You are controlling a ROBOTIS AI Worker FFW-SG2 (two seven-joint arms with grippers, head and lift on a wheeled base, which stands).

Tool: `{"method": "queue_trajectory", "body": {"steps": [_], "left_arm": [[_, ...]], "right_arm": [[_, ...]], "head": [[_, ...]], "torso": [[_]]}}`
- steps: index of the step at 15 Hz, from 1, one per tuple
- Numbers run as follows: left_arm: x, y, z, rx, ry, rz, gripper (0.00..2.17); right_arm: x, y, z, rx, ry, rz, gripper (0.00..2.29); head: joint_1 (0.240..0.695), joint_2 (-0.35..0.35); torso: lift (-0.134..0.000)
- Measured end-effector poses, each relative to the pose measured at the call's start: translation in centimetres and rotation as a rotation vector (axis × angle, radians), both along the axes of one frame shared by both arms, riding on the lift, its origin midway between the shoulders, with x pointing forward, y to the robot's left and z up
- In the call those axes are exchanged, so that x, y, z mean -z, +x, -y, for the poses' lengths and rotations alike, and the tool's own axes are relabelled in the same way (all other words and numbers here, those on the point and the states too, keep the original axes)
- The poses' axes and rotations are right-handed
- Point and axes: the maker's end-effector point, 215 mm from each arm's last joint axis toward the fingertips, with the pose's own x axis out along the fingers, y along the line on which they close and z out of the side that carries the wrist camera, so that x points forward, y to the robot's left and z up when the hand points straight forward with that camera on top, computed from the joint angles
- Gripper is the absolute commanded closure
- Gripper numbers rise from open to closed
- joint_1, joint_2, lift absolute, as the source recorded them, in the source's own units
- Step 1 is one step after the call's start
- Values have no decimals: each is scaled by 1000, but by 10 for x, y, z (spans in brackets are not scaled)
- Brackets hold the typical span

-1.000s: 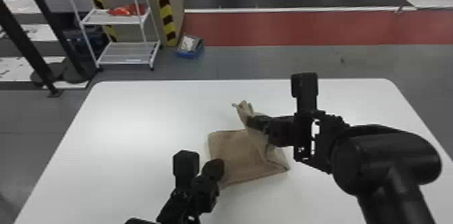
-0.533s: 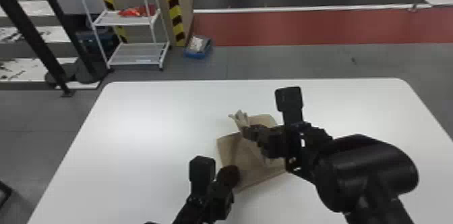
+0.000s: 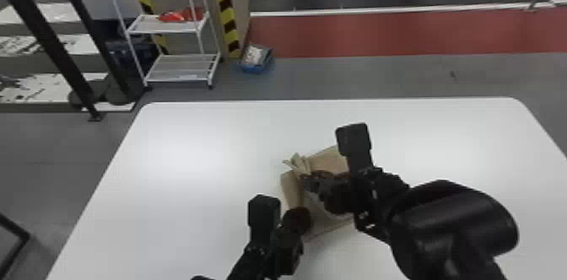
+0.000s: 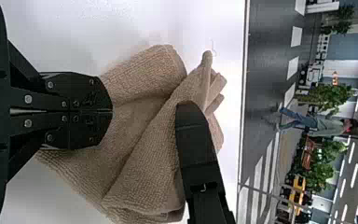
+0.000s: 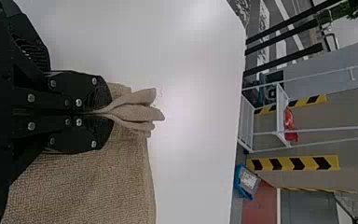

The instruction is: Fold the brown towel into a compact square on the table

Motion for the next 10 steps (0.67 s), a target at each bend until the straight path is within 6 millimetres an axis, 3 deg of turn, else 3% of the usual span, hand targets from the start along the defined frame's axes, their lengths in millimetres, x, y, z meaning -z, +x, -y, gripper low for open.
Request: {"method": "queue_trajectory", "body": {"steps": [1, 2, 6, 8, 9, 10], "left_arm": [[0, 0, 0, -1, 0, -1, 1966], [1, -1, 0, -1, 1, -1, 1966], [0, 0, -1, -3, 1, 0, 1966], [0, 1, -3, -6, 1, 0, 1966], [-1, 1, -5, -11, 0, 2, 1966], [-3, 1, -7, -17, -4, 9, 1966]], "right_arm": [[3, 0, 0, 0, -1, -1, 289], [4, 0, 0, 0, -1, 0, 90], [0, -2, -3, -2, 42, -1, 83], [-11, -3, 6, 25, 82, 8, 83], [-21, -4, 16, 49, 105, 22, 242], [-33, -6, 28, 69, 133, 39, 626]], "head": [[695, 110], [695, 110], [695, 115], [695, 112], [695, 99], [695, 91]], "torso": [[-57], [-57], [-57], [-57], [-57], [-57]]}}
